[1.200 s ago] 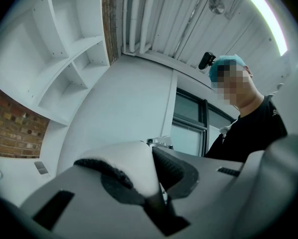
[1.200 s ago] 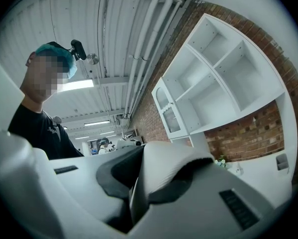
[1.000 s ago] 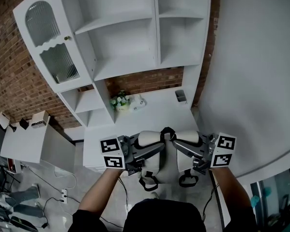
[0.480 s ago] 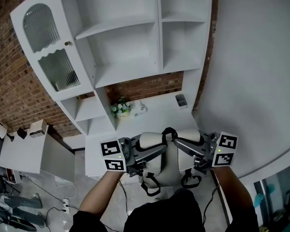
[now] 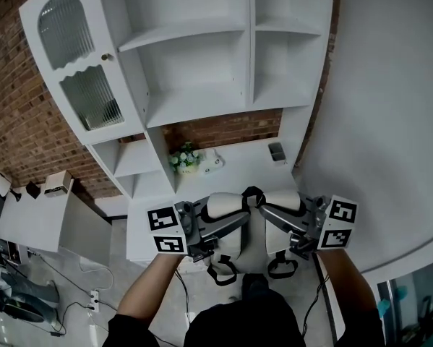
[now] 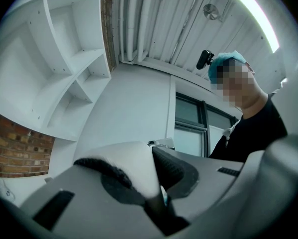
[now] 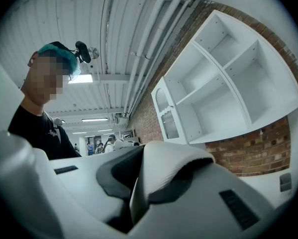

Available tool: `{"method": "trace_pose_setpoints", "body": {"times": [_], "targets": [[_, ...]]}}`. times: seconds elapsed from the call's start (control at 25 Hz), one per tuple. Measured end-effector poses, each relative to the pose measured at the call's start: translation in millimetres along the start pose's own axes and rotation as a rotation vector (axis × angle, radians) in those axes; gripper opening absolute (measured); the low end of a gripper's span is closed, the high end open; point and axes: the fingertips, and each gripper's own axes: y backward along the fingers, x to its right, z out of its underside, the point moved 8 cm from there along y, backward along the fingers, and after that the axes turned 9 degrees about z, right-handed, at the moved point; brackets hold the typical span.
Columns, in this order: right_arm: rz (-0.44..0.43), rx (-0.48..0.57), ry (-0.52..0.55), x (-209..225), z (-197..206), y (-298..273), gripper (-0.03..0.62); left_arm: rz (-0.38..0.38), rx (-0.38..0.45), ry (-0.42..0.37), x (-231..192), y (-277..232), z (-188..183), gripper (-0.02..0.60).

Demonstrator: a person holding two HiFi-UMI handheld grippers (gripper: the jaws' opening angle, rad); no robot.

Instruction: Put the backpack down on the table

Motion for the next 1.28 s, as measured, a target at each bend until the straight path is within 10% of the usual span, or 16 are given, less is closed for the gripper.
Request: {"method": "trace_pose_setpoints", "body": {"times": [1.28], "targets": [[-0.132,-0.062,-0.031,162,-36,-78,0.044,-0.13,-0.033,-0.001,-158,15,-39,0.059]]}}
